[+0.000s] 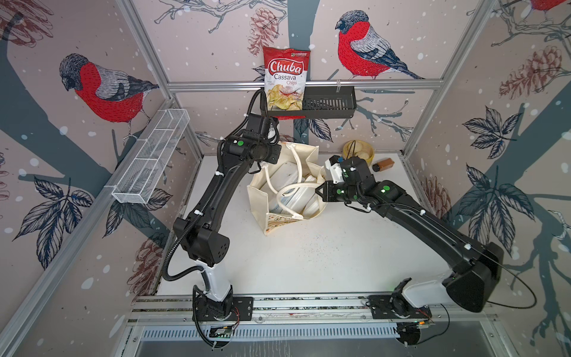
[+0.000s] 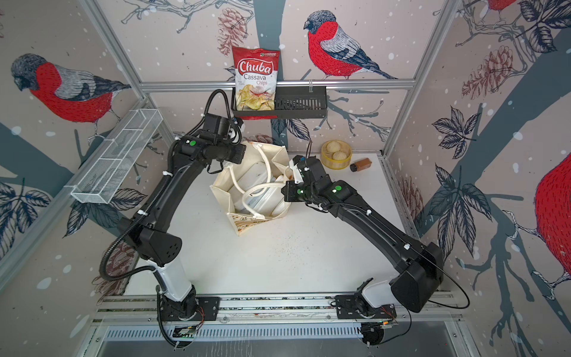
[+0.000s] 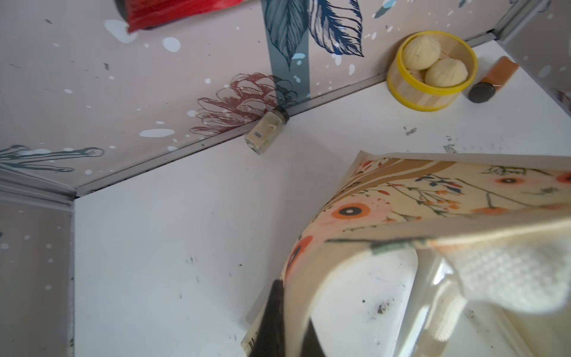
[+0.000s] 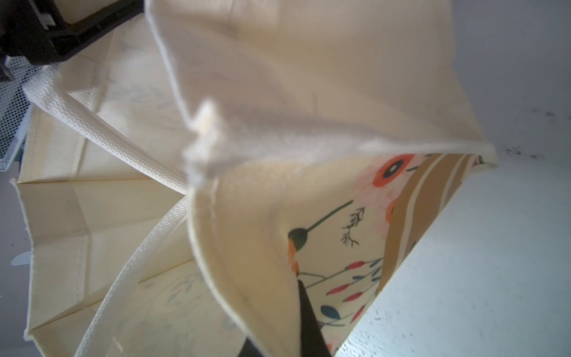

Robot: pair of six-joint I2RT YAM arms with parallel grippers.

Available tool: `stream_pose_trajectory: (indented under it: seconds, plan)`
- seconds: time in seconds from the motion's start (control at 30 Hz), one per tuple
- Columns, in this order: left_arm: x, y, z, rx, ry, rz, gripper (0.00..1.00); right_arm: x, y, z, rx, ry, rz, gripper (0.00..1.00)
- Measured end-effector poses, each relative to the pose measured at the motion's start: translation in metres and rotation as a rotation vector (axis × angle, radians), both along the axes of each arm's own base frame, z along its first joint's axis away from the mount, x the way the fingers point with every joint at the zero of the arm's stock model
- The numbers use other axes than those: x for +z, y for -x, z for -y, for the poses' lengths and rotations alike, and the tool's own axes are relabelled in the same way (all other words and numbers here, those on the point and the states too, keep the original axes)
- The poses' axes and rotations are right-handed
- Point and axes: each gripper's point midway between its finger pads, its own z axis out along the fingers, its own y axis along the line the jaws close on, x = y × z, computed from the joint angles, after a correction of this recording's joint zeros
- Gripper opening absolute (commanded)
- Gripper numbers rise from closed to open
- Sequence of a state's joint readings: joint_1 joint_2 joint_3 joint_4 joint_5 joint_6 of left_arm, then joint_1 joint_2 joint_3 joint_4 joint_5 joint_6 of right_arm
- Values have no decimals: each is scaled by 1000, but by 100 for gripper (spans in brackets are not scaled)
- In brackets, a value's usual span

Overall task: Take out the pencil case from the canvas bag
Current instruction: Pick up the canvas bag from the center of the board.

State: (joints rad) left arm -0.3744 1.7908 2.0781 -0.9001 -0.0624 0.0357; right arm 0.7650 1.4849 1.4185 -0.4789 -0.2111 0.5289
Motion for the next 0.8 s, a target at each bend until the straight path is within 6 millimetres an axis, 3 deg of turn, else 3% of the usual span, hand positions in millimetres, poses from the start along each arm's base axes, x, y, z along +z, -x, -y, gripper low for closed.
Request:
stream_pose_trajectory:
  seconds: [0.1,0.23,0.37,0.5,0.63,0.8]
  plan:
    - [6,-1,-12,29,-15,49,0,-7,-4,-28,46,-14,-1,8]
    - [-8,15,-17,11,-16,69,0,-34,-8,-40,66,17,-33,19]
    - [-22,34,-18,-26,0,97,0,-69,-13,-28,56,91,-85,37]
    - [-20,34,-17,-46,11,163,0,-80,-25,-4,-9,128,-102,57]
    - [-23,32,-12,-60,35,191,0,-55,-21,6,-39,137,-36,62]
    - [-22,32,-8,-82,104,201,0,-4,-5,10,-91,139,141,62]
